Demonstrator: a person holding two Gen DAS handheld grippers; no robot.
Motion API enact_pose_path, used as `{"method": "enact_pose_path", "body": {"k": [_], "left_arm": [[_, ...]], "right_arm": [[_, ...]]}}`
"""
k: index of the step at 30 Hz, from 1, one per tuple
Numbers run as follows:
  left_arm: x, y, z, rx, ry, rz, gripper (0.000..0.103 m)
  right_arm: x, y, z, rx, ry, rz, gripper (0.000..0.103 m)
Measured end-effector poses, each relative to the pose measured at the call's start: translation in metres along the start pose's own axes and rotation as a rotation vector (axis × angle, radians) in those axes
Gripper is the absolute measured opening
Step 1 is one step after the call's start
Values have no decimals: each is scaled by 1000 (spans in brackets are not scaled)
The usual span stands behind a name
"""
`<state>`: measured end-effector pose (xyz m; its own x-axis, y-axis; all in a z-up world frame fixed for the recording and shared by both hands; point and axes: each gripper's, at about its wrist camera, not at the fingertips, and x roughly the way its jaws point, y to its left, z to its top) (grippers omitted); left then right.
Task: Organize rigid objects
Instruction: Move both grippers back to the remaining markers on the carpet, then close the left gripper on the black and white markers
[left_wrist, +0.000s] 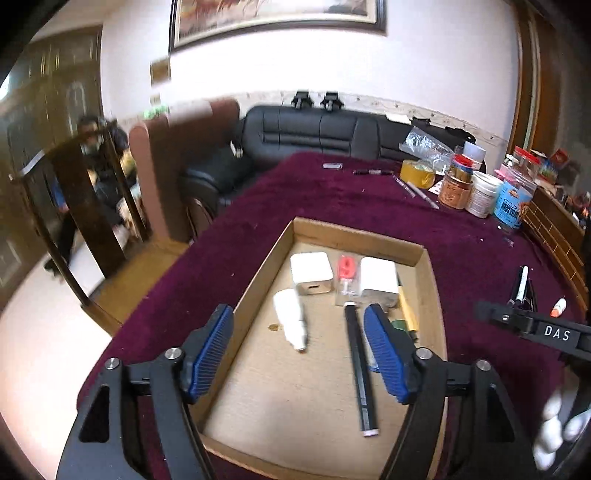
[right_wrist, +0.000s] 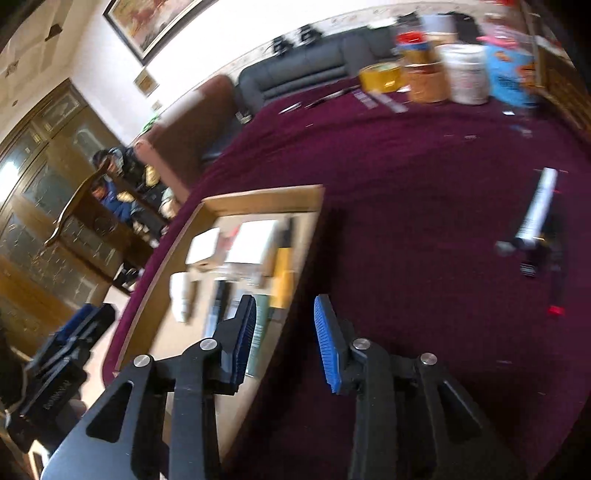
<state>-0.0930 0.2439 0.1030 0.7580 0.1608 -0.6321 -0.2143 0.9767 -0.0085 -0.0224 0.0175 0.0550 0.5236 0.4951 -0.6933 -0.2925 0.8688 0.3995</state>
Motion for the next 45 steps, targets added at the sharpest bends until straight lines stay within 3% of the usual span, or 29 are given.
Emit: {"method": "enact_pose_path", "body": {"k": [4,11,22,33,37,45], "left_arm": [[-9,-31,-6,57,-16,9,73],[-14,-82,-19,163,34,-1,73],[-26,-125,-27,247,45,18,73],[-10,-160,-28,302,95,6,73],[2,-169,-28,293,159,-44,73],[33,-193,-19,233,304,-232,73]], "right_arm": [[-27,-39,-11,63,-40,-51,30],[-64,-100,-25,191,-97,-96,30],[-91,-148,-35,254,-149,-110,30],[-106,-182,-28,299,-218,-125,30],[-109,-195,-13,309,-263,-151,30],[-108,-225,34,370,-373,-155,30]]}}
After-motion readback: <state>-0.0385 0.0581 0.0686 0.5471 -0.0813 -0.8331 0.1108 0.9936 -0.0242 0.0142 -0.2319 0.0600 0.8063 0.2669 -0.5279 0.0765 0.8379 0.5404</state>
